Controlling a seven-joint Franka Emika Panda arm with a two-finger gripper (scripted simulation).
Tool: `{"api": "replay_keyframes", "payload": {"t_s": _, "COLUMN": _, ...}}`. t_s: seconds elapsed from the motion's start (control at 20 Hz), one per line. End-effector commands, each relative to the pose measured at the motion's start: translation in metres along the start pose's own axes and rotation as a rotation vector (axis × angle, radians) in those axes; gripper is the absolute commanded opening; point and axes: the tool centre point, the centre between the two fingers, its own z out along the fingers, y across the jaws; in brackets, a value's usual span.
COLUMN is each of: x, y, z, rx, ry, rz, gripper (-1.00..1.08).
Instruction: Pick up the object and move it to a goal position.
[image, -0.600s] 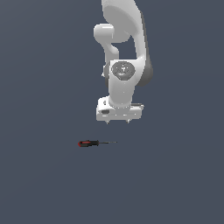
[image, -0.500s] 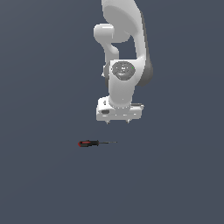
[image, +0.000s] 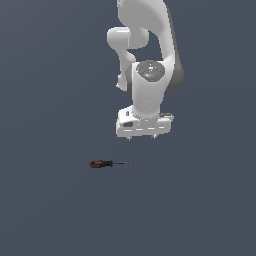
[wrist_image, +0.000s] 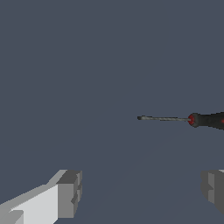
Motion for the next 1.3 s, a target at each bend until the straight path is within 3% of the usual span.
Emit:
{"api": "replay_keyframes", "payload": {"t_s": 0.0, "x": 0.0, "y": 0.001, "z": 0.0, "rx": 0.0, "ry": -0.001, "rz": 0.002, "gripper": 1.0}}
{"api": "replay_keyframes", "payload": {"t_s": 0.6, "x": 0.004, "y": 0.013, "z": 0.011, "rx": 0.007, "ry": -0.005, "rz": 0.158, "gripper": 1.0}}
{"api": "replay_keyframes", "payload": {"t_s": 1.25, "x": 0.015, "y": 0.046, "z": 0.037, "rx": 0.015, "ry": -0.015, "rz": 0.56, "gripper": 1.0}}
